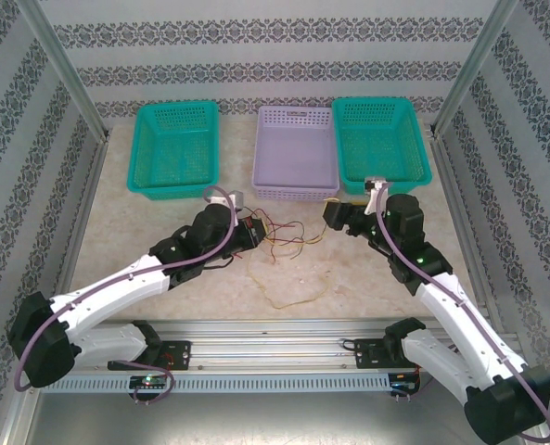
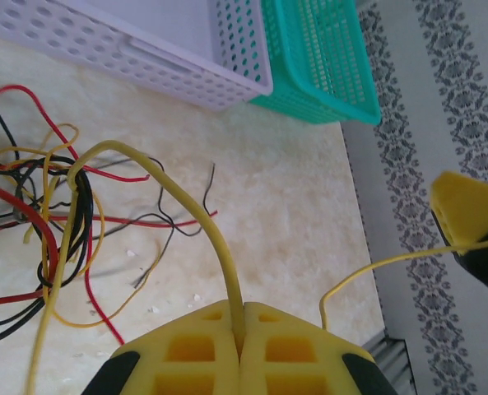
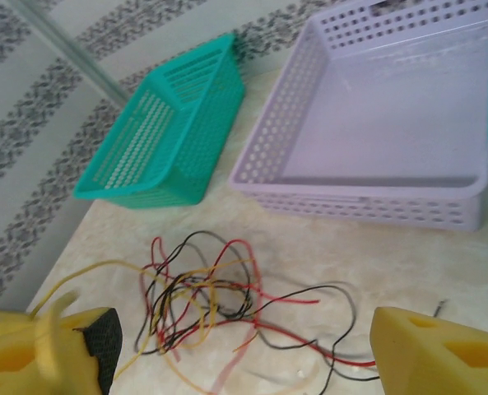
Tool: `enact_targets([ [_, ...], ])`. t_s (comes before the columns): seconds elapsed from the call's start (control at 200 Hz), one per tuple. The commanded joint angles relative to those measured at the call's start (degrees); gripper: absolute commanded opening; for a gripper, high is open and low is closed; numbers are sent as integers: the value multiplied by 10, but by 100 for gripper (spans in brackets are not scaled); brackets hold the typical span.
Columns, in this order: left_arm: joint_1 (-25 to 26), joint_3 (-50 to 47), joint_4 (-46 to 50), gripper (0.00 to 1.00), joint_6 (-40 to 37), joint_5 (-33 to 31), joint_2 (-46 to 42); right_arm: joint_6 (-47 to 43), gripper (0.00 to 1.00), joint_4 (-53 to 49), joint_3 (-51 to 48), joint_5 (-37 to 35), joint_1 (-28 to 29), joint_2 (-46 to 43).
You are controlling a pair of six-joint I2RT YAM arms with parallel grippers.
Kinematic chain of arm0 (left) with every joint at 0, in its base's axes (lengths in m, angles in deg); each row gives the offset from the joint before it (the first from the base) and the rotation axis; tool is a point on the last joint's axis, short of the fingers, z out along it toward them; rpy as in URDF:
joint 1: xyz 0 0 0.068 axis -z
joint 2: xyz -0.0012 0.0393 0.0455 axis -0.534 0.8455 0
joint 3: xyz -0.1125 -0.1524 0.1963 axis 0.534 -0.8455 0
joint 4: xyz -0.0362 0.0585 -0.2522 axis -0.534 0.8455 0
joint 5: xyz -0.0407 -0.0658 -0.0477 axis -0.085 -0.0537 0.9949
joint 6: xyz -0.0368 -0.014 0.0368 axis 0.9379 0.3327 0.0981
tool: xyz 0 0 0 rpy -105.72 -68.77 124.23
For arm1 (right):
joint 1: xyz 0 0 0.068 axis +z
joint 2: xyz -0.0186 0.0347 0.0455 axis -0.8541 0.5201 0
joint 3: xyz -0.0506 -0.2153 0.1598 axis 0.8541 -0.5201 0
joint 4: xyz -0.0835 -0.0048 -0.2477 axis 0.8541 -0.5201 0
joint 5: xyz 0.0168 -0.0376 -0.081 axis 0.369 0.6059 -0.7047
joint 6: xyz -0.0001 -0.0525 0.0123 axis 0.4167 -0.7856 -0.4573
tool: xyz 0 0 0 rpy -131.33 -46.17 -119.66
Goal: Untangle the cables
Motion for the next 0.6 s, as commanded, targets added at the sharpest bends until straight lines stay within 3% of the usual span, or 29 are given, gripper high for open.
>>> enact_targets([
  [0.0, 5, 4, -35, 0, 3, -46, -16, 6, 81, -26, -1, 1, 7, -18],
  [0.12, 4, 24, -19, 0, -19, -74, -10, -24, 88, -89, 24, -40, 7, -24],
  [0.245, -1, 31, -27, 0, -27, -99, -1, -40, 98, -87, 25, -21, 7, -50],
  [0.415, -12, 46, -31, 0, -32, -111, 25, -49, 98, -107, 45, 6, 6, -67],
  [0.595, -20, 69, -21, 0, -41, -122, 56, -1, 98, -84, 69, 69, 1, -80],
])
